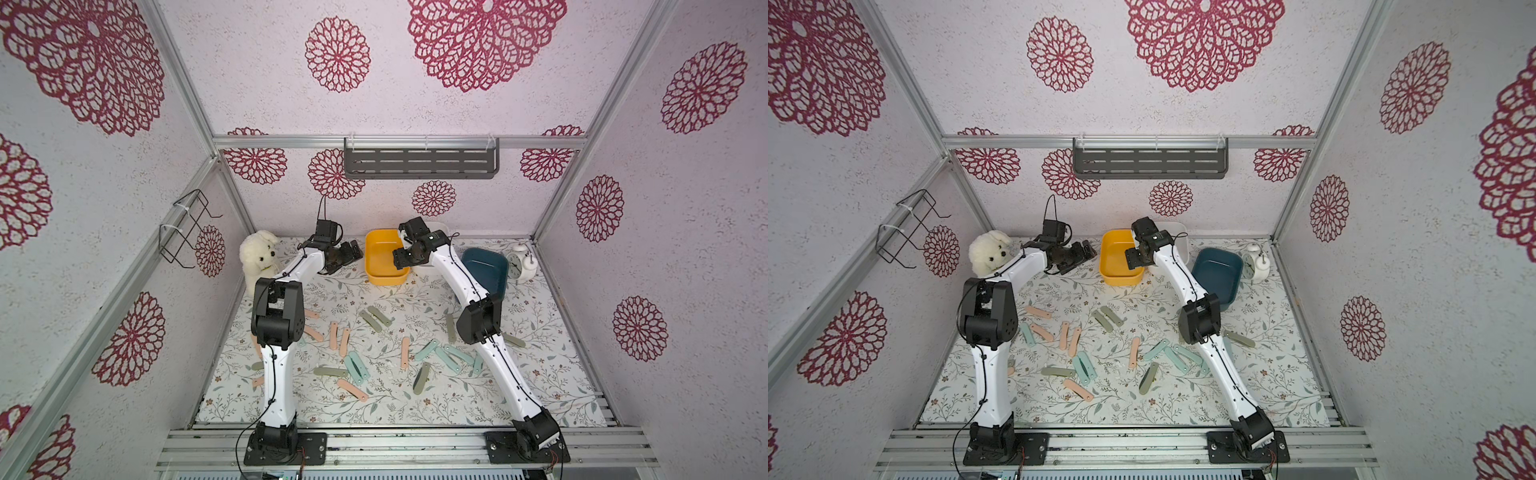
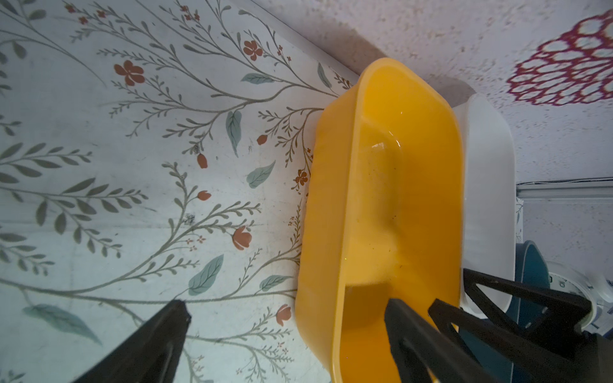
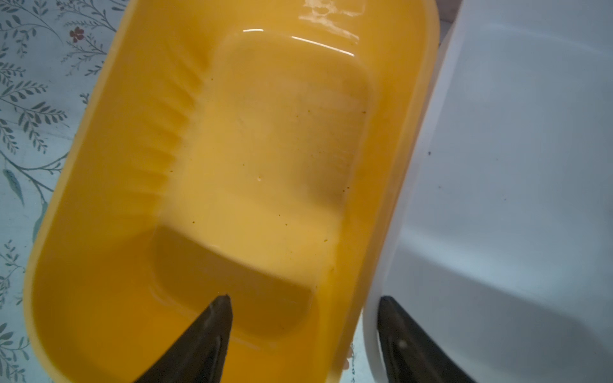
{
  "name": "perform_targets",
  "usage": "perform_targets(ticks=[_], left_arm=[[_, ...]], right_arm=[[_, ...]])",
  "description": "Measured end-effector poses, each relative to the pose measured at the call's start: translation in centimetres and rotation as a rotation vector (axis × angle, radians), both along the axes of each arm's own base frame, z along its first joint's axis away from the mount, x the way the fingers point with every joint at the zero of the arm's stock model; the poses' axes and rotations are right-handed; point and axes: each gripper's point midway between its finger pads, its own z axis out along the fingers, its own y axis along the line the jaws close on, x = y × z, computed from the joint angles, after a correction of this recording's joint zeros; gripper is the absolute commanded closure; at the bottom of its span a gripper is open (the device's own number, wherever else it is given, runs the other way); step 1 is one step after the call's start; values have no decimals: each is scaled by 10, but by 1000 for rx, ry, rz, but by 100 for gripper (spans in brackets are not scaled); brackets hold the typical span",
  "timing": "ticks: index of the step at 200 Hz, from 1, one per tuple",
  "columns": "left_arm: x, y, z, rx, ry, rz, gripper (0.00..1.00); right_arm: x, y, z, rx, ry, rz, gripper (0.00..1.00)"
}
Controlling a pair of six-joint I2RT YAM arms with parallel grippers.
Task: Place the fruit knives into the storage box by color
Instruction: Adjust the storage box at the center of the board.
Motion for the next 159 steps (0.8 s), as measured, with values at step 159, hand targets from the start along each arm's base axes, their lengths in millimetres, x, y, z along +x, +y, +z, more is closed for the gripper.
perform_targets(ticks=[159], left_arm=[[-10, -3, 30, -1, -28, -5, 3]], right_arm=[[-45, -7, 24, -103, 61, 20, 25]])
